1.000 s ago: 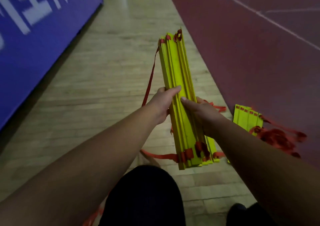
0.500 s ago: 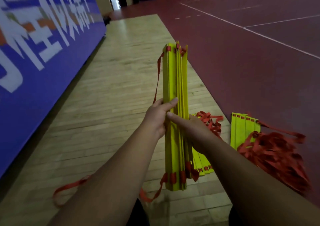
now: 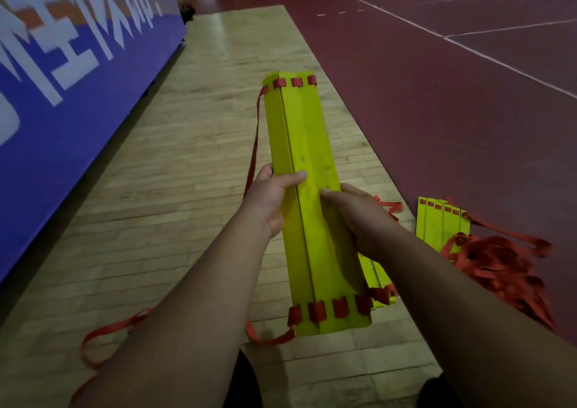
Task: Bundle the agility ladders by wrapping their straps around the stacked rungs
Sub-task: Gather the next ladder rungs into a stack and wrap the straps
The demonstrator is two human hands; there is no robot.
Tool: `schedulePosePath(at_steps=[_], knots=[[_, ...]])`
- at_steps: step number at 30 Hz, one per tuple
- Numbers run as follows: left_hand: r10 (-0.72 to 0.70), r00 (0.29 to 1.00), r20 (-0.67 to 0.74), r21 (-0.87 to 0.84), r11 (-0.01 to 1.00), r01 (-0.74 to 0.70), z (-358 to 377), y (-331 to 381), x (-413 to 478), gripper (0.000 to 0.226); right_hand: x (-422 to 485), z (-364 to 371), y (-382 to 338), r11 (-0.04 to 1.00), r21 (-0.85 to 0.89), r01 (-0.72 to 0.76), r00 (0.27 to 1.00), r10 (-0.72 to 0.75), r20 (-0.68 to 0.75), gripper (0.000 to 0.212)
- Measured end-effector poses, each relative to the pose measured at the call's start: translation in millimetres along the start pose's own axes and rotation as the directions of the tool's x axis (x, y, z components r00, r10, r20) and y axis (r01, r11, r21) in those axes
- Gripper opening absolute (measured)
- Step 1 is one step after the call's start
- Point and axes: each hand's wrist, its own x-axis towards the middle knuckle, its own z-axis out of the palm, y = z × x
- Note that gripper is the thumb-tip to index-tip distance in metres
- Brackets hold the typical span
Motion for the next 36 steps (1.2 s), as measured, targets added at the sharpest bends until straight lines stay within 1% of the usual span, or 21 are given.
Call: schedulePosePath(at_steps=[5, 8, 10, 11, 12, 14, 15, 18, 21, 23, 25, 27, 28, 29, 32, 34, 35, 36], knots=[[0.027, 0.999, -0.045, 0.07, 0.997, -0.024, -4, -5, 8, 0.049, 7, 1, 1, 0.999, 0.007, -0.033, 0.999, 0.033, 0.006, 0.027], [0.06, 0.993, -0.1, 0.106, 0.993, -0.049, -3, -7, 9, 0.052, 6, 5, 1, 0.999, -0.026, 0.027, 0.999, -0.026, 0.042, 0.034], [0.079, 0.989, -0.128, 0.22, 0.974, -0.049, -3, -9, 10, 0.065, 4, 7, 3, 0.993, -0.082, 0.082, 0.996, -0.078, 0.054, 0.041], [0.06, 0.989, -0.138, 0.249, 0.968, -0.024, 0, -10, 8, 0.073, 3, 9, 4, 0.989, -0.107, 0.106, 0.994, -0.102, 0.044, 0.044], [0.016, 0.99, -0.138, 0.247, 0.969, 0.018, 2, -11, 7, 0.085, 1, 11, 6, 0.983, -0.128, 0.131, 0.991, -0.127, 0.033, 0.046], [-0.092, 0.984, -0.152, 0.219, 0.968, 0.124, 5, -18, 7, 0.117, -3, 14, 8, 0.974, -0.153, 0.167, 0.986, -0.162, 0.043, 0.051], [-0.11, 0.982, -0.153, 0.206, 0.968, 0.141, 6, -20, 8, 0.123, -5, 15, 8, 0.972, -0.155, 0.175, 0.984, -0.168, 0.057, 0.052], [-0.128, 0.982, -0.139, 0.145, 0.978, 0.148, 4, -24, 11, 0.122, -13, 17, 5, 0.975, -0.127, 0.182, 0.979, -0.168, 0.118, 0.053], [-0.143, 0.988, -0.057, 0.102, 0.984, 0.148, 7, -18, 4, 0.117, -15, 17, 3, 0.981, -0.134, 0.142, 0.976, -0.116, 0.182, 0.036], [-0.161, 0.987, -0.003, 0.068, 0.985, 0.161, 9, -16, 2, 0.113, -14, 18, 3, 0.983, -0.144, 0.109, 0.973, -0.077, 0.216, 0.029], [-0.178, 0.984, -0.002, 0.042, 0.983, 0.178, 11, -18, 4, 0.117, -13, 17, 4, 0.988, -0.132, 0.085, 0.972, -0.053, 0.229, 0.029], [-0.176, 0.984, -0.002, 0.025, 0.984, 0.176, 13, -19, 6, 0.122, -11, 16, 5, 0.992, -0.105, 0.066, 0.977, -0.043, 0.21, 0.031], [-0.168, 0.986, 0.003, 0.019, 0.986, 0.168, 14, -20, 6, 0.118, -9, 16, 6, 0.994, -0.094, 0.059, 0.982, -0.041, 0.183, 0.031], [-0.154, 0.988, 0.001, 0.009, 0.988, 0.154, 15, -18, 5, 0.108, -8, 14, 6, 0.995, -0.083, 0.052, 0.988, -0.04, 0.148, 0.029], [-0.152, 0.988, -0.014, -0.074, 0.986, 0.15, 14, -16, 7, 0.064, -2, 5, 4, 0.996, -0.079, 0.047, 0.997, -0.043, 0.061, 0.024], [-0.143, 0.989, -0.042, -0.066, 0.988, 0.14, 13, -17, 8, 0.04, -1, -2, 1, 0.994, -0.094, 0.048, 0.999, -0.046, 0.021, 0.024], [-0.122, 0.991, -0.053, -0.055, 0.991, 0.119, 14, -18, 9, 0.034, -1, -5, -1, 0.995, -0.09, 0.046, 0.999, -0.044, 0.015, 0.025], [-0.101, 0.994, -0.049, -0.05, 0.994, 0.098, 14, -20, 11, 0.034, 1, -7, 0, 0.996, -0.082, 0.041, 0.999, -0.04, 0.02, 0.027]])
